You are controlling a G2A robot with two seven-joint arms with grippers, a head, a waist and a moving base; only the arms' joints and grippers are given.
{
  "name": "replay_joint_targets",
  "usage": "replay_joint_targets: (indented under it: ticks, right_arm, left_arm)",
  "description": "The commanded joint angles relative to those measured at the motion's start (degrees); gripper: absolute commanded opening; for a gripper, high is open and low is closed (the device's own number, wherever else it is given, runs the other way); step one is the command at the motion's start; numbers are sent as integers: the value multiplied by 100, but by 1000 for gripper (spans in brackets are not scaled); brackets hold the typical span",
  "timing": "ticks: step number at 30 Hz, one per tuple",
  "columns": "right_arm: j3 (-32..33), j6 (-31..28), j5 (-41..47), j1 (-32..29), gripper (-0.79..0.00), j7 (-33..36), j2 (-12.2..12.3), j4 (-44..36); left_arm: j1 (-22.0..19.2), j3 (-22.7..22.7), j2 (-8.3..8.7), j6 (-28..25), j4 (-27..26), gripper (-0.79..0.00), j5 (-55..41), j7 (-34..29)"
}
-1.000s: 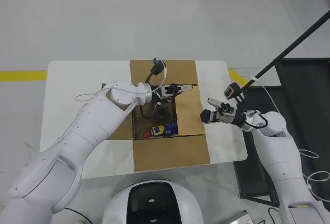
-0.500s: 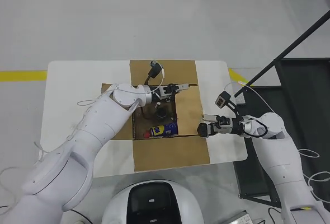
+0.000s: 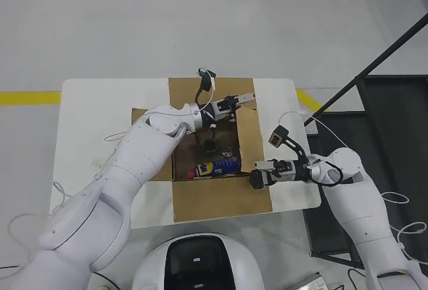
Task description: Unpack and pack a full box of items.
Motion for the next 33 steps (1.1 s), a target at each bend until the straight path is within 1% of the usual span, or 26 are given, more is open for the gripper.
replay_joint_targets:
  ticks: [1, 5, 8, 10, 13, 18, 22, 25, 29, 33]
  right_arm:
    - [-29, -4, -50, -21, 0, -25, 9, -72]
    - [-39, 4, -80, -90, 0, -33, 35, -187]
    - [14, 4, -69, -144, 0, -119, 57, -195]
    - [113, -67, 68, -203, 0, -225, 69, -186]
    - [350, -174, 415, -275, 0, -576, 79, -125]
    - [664, -198, 626, -340, 0, -680, 128, 60]
    - [882, -297, 776, -375, 0, -902, 153, 230]
    - [1038, -429, 1034, -373, 0, -1335, 144, 402]
    - [1030, -636, 1067, -273, 0, -2027, 109, 611]
    - [836, -865, 927, -72, 0, -2733, 49, 867]
  left_arm:
    - [-16, 4, -53, -20, -127, 0, 22, -12]
    - [-36, 71, -184, 77, -269, 0, 143, 14]
    - [-22, 136, -295, 164, -262, 0, 210, -2]
    - [-14, 155, -363, 190, -193, 0, 214, -20]
    - [13, 166, -452, 152, -63, 0, 219, -58]
    - [-29, 52, -498, -80, 193, 0, 186, -172]
    - [-41, -87, -455, -348, 267, 0, 194, -307]
    - [-21, -179, -383, -557, 239, 0, 282, -447]
    - [50, -336, -233, -810, 106, 0, 440, -575]
    - [198, -523, -27, -956, -189, 0, 645, -712]
